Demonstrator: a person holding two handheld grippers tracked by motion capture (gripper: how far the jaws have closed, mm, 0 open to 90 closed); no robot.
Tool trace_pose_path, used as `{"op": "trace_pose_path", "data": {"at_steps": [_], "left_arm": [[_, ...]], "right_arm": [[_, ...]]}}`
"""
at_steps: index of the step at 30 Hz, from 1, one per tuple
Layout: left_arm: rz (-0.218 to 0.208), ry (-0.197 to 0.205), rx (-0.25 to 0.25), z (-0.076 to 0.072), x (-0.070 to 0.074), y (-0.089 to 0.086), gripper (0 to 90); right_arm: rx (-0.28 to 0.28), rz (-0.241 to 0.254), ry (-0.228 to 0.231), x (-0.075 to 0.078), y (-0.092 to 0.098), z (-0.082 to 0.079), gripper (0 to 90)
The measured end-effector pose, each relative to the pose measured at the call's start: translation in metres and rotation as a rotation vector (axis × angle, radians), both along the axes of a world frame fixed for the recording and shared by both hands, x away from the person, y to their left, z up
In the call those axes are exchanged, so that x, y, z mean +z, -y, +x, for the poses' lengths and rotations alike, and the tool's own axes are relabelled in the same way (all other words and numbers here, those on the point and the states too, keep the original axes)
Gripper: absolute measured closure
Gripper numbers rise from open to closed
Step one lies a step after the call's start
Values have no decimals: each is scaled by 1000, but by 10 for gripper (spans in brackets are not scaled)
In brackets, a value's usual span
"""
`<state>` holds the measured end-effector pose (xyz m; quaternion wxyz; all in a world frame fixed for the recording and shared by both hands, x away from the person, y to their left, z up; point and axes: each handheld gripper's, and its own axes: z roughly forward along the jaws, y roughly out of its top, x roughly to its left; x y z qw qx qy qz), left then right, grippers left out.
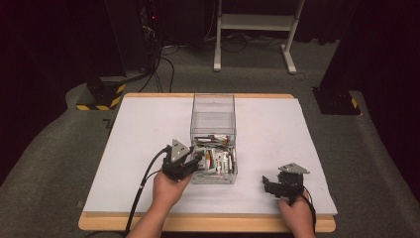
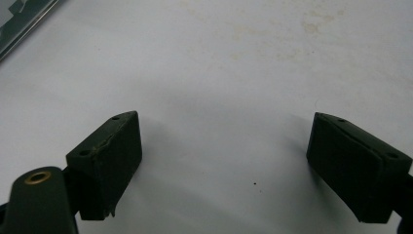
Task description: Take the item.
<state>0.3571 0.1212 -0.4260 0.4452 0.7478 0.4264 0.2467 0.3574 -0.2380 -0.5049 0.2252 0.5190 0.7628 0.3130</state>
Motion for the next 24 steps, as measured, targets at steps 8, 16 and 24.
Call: {"op": "trace_pose_path", "data": {"at_steps": [8, 16, 24], "left_arm": [[22, 10, 13, 1, -1, 2, 648], [27, 15, 10, 0, -2, 5, 695], [2, 16, 20, -1, -2, 2, 799]], "right_arm": [[0, 0, 0, 0, 0, 0, 130], [0, 0, 0, 0, 0, 0, 129], [0, 0, 0, 0, 0, 0, 130]]}}
